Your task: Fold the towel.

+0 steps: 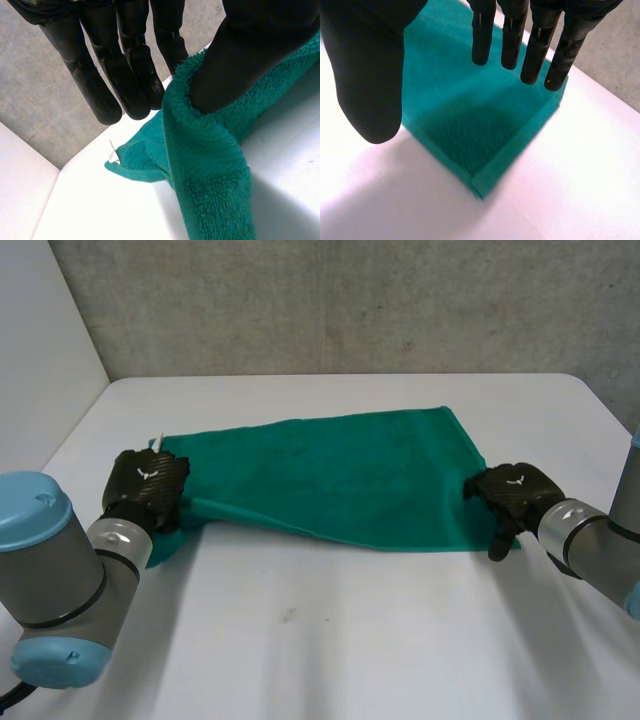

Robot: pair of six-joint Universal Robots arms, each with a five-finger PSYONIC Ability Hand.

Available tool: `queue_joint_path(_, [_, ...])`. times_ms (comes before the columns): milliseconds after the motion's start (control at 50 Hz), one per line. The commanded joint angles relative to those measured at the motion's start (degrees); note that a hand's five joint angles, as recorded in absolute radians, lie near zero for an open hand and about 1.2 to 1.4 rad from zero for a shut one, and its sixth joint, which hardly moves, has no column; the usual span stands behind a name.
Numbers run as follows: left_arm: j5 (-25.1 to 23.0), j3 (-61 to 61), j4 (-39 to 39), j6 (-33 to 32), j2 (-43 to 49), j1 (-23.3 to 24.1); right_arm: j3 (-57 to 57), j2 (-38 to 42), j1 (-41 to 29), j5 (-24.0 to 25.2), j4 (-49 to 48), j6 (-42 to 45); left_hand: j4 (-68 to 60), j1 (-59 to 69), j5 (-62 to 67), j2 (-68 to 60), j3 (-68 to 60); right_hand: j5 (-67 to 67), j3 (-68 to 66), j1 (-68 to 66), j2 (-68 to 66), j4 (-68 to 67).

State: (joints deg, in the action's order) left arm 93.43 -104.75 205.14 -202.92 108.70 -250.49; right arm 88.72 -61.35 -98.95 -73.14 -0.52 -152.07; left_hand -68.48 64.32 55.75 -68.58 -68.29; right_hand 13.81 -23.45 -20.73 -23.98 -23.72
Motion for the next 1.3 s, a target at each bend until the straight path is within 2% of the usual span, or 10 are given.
queue_joint_path(20, [-0.1, -0.1, 0.0, 0.0, 0.1, 0.1, -2.5, 4.9, 2.2, 0.2, -0.1, 3.0, -11.5, 15.7, 14.3, -11.4, -11.7, 8.3, -8.7, -11.4, -8.1, -8.4])
queue_joint_path(240, [-0.2, -0.2, 0.1, 0.0, 0.3, 0.0, -4.8, 6.9, 3.8, 4.9, 0.0, 2.0, -11.5, 15.7, 14.3, -11.4, -11.7, 12.0, -12.4, -15.1, -11.8, -12.1])
queue_joint_path(640, [-0.2, -0.2, 0.1, 0.0, 0.5, 0.0, -10.1, 11.9, 3.7, 4.9, 0.1, 2.0, -11.5, 15.7, 14.3, -11.4, -11.7, 18.1, -18.4, -21.1, -17.9, -18.2])
queue_joint_path(1060, [-0.1, -0.4, 0.0, 0.0, 0.8, 0.1, -17.5, 16.9, 3.2, 4.1, 0.3, 2.0, -11.5, 15.7, 14.3, -11.4, -11.7, 18.9, -19.3, -22.0, -18.7, -19.0])
queue_joint_path(1300, [-0.1, -0.4, 0.1, 0.0, 1.0, 0.1, -21.0, 17.1, 3.2, 4.1, 0.5, -1.6, -11.5, 15.7, 14.3, -11.4, -11.7, 18.9, -19.3, -22.0, -18.7, -19.0])
